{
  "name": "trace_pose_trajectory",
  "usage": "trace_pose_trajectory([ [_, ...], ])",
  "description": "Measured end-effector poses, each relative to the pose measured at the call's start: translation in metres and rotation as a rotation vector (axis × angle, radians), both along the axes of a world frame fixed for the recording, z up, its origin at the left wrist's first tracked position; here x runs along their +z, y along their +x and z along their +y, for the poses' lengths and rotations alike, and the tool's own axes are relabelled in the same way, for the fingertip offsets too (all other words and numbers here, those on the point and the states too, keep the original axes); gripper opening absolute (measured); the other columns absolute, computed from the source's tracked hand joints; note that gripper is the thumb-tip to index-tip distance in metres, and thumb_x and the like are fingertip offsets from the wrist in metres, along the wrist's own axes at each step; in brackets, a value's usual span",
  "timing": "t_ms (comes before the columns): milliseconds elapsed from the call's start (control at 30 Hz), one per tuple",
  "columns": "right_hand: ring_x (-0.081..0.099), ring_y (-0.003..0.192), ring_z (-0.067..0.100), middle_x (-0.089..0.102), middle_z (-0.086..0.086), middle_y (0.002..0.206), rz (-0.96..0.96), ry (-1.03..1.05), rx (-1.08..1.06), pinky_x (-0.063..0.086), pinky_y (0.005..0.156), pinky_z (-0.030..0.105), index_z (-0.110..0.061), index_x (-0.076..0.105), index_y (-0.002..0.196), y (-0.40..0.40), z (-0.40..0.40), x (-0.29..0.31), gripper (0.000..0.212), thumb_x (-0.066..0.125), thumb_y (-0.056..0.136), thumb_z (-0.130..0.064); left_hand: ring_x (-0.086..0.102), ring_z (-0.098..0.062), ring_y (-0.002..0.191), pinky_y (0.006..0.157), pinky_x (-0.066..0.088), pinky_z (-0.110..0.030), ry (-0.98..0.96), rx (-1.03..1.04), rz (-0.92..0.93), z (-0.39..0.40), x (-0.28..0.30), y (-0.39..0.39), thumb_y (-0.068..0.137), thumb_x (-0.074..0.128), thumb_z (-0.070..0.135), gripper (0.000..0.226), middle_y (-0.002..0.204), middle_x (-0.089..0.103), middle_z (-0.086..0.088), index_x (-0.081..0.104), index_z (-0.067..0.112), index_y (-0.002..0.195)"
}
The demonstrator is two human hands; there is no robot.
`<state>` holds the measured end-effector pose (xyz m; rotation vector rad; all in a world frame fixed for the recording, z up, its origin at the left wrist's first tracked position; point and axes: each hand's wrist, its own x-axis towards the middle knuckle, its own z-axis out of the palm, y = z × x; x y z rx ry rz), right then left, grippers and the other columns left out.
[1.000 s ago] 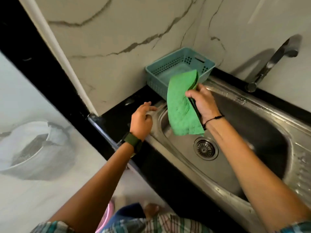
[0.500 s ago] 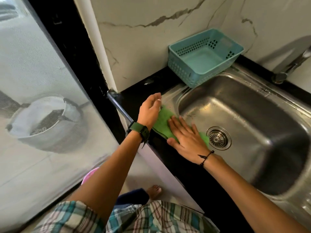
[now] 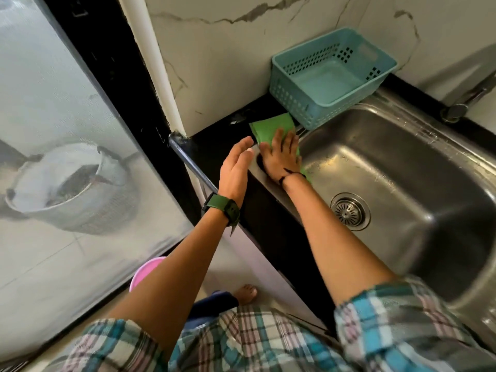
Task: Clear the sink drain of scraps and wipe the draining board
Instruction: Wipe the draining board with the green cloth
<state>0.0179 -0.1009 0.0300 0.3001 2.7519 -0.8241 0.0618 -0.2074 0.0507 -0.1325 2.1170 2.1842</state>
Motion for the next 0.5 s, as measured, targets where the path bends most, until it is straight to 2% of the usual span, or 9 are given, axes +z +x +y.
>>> trace_pose_trajectory([
  [100,-0.013,0.146,0.018,-0.008,0.001,0.160,-0.032,0.054,0.249,-0.001,0.118,0.049,-0.025,0.001,0.149,0.044,0.012,0.003,0.057,0.017,0.098,-0.045,0.050,-0.016,0.122,0.107,0.039,-0.032,-0.008,0.015,0.017,0.002,0.001,0.004,0.082,0.042,0.028,0.051,0.134,0.055,-0.006,0.052,0.012,0.129],
  [167,-0.006,0.147,0.012,-0.001,-0.006,0.160,-0.019,0.032,0.323,-0.001,0.118,0.044,-0.031,0.007,0.148,0.081,0.024,0.007,0.053,0.018,0.098,-0.043,0.052,-0.015,0.121,0.101,0.042,-0.026,-0.027,-0.019,0.023,0.003,-0.001,0.004,0.082,0.043,0.029,0.051,0.134,0.055,-0.005,0.051,0.013,0.130],
  [267,-0.006,0.146,0.009,0.000,-0.010,0.160,-0.046,0.019,0.354,-0.002,0.118,0.041,-0.038,0.006,0.146,0.102,0.033,0.009,0.051,0.017,0.097,-0.043,0.053,-0.015,0.118,0.093,0.043,-0.016,-0.077,-0.060,0.050,0.004,-0.005,0.003,0.082,0.044,0.031,0.051,0.135,0.054,-0.004,0.050,0.017,0.131],
  [333,-0.007,0.147,0.010,-0.002,-0.010,0.160,-0.052,0.057,0.337,0.000,0.118,0.045,-0.037,0.004,0.146,0.089,0.031,0.007,0.051,0.017,0.097,-0.043,0.054,-0.002,0.110,0.082,0.043,-0.002,-0.097,-0.066,0.066,0.005,-0.006,0.001,0.082,0.044,0.030,0.052,0.135,0.053,-0.002,0.049,0.016,0.132],
  [400,-0.009,0.147,0.014,-0.005,-0.006,0.160,-0.035,0.077,0.301,0.002,0.118,0.049,-0.034,0.002,0.147,0.064,0.024,0.000,0.053,0.017,0.098,-0.044,0.051,0.005,0.107,0.079,0.040,0.004,-0.109,-0.074,0.079,0.005,-0.006,0.001,0.081,0.044,0.027,0.055,0.136,0.052,-0.004,0.046,0.013,0.134],
  [433,-0.011,0.147,0.016,-0.008,-0.004,0.160,-0.022,0.081,0.270,0.002,0.118,0.051,-0.032,-0.001,0.147,0.048,0.021,-0.003,0.055,0.017,0.097,-0.045,0.051,0.002,0.113,0.086,0.041,0.001,-0.111,-0.078,0.078,0.005,-0.005,0.003,0.081,0.044,0.026,0.056,0.138,0.050,-0.006,0.045,0.012,0.135],
  [500,-0.015,0.146,0.020,-0.014,0.001,0.159,0.017,0.064,0.149,0.001,0.118,0.054,-0.029,-0.005,0.148,0.016,0.015,-0.005,0.059,0.019,0.097,-0.046,0.045,-0.014,0.129,0.107,0.040,-0.023,-0.120,-0.100,0.081,0.004,-0.002,0.005,0.079,0.044,0.027,0.058,0.142,0.046,-0.009,0.043,0.013,0.136],
])
